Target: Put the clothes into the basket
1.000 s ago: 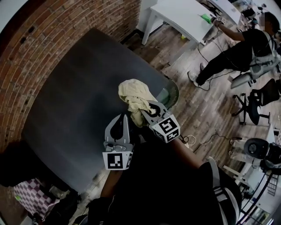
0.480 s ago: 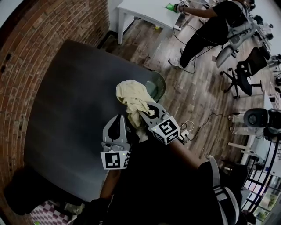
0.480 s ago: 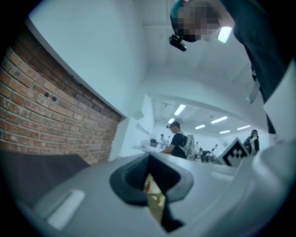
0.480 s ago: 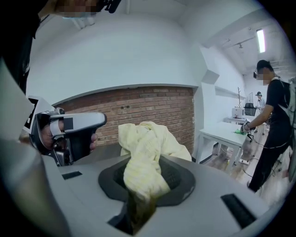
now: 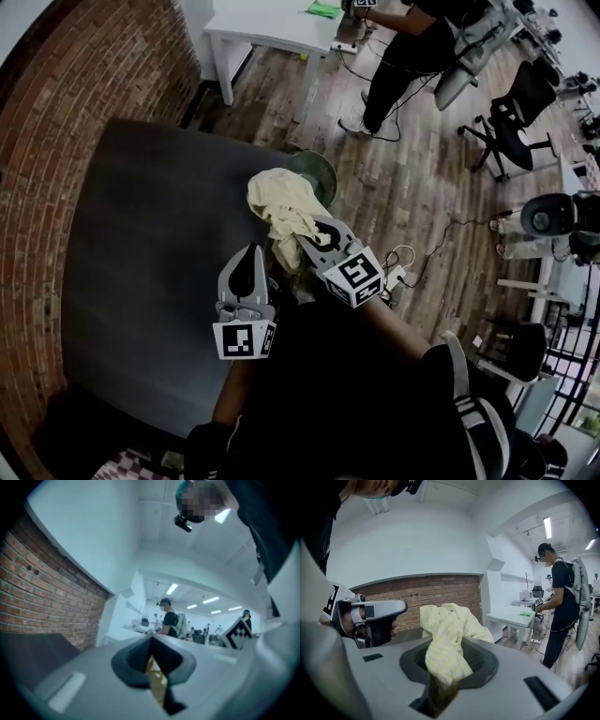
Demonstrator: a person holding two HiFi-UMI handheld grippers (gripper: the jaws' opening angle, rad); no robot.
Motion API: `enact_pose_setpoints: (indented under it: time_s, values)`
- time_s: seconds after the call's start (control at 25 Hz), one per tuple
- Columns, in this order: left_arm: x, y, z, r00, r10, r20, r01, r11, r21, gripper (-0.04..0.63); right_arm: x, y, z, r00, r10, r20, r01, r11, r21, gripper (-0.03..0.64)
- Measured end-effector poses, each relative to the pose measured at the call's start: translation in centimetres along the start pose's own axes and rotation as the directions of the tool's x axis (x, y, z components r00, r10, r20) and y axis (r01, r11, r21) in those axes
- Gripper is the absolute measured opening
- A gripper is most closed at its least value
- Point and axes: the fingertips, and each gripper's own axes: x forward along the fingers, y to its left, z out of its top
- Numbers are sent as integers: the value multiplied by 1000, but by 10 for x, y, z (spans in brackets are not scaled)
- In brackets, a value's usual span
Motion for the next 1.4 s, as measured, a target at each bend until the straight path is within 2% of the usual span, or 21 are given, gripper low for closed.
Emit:
enact_pose_setpoints:
  time_s: [0.2, 0.4, 1.04, 1.4]
  values:
    - [25, -40, -8, 999, -44, -7, 44, 999, 14, 5, -38, -39, -10, 998, -60, 1, 60, 998, 7, 89]
    - [45, -80, -12, 999, -48, -19, 49, 999, 24, 5, -73, -82, -19, 996, -94, 5, 94, 995, 13, 89]
    - [96, -188, -48, 995, -35, -93, 38, 999, 34, 5, -153, -174, -58, 993, -119, 7, 118, 991, 56, 89]
    - [107, -214, -59, 993, 11, -114, -7, 999, 35, 5, -179, -207, -68, 991, -133, 8, 132, 989, 74, 89]
